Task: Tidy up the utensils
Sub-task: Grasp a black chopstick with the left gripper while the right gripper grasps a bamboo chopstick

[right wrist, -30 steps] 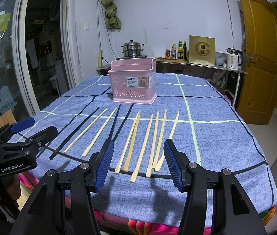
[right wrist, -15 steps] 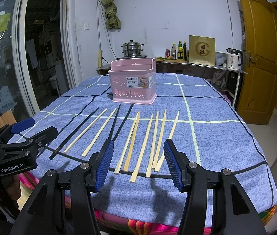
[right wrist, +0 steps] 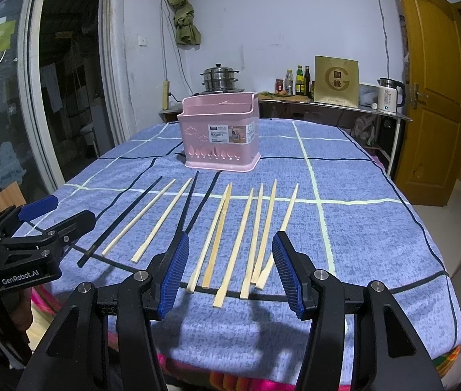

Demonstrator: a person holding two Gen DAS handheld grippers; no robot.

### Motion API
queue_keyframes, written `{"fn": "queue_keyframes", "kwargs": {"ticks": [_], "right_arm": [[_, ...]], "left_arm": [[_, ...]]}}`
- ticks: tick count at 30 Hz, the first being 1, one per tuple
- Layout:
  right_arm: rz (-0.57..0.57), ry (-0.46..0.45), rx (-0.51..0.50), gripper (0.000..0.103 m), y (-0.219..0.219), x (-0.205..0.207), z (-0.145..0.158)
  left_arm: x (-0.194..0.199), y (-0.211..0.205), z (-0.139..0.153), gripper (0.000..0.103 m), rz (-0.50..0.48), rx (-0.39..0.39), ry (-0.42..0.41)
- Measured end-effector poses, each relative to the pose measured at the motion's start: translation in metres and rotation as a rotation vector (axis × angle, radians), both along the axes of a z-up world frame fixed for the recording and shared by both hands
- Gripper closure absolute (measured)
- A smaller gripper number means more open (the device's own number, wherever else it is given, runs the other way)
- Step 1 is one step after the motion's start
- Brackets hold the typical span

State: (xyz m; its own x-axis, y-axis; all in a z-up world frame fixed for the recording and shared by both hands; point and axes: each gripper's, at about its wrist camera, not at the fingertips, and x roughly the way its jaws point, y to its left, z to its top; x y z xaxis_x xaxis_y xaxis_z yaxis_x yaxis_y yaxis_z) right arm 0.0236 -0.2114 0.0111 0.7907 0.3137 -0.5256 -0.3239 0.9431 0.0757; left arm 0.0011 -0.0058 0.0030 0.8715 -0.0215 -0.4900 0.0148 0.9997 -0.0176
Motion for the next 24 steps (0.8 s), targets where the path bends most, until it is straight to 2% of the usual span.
{"fn": "queue_keyframes", "kwargs": {"ticks": [7, 9, 11, 15, 18, 20, 24], "right_arm": [[0.011, 0.004, -0.018, 0.049, 0.004, 0.019, 0.002], [0.012, 0.009, -0.029, 0.049, 0.007, 0.027, 0.002], [0.015, 0.026, -0.030, 0.049, 0.008, 0.037, 0.002], [0.029, 0.059, -0.041, 0.049, 0.012, 0.061, 0.000], [0.044, 0.103, -0.053, 0.058, 0.015, 0.082, -0.005], [0.048, 0.135, -0.059, 0.069, 0.017, 0.094, -0.009], [0.067, 0.198, -0.060, 0.074, 0.023, 0.116, -0.018]], "left_arm": [[0.030, 0.012, -0.003, 0.007, -0.011, 0.000, 0.046], [0.042, 0.017, -0.004, 0.011, -0.010, 0.002, 0.059], [0.055, 0.022, -0.004, 0.019, -0.012, 0.013, 0.077], [0.087, 0.038, -0.009, 0.019, -0.002, 0.005, 0.149], [0.108, 0.050, -0.015, 0.019, -0.002, -0.014, 0.202], [0.122, 0.057, -0.021, 0.024, -0.002, -0.020, 0.237], [0.147, 0.064, -0.034, 0.031, -0.003, -0.042, 0.307]]}}
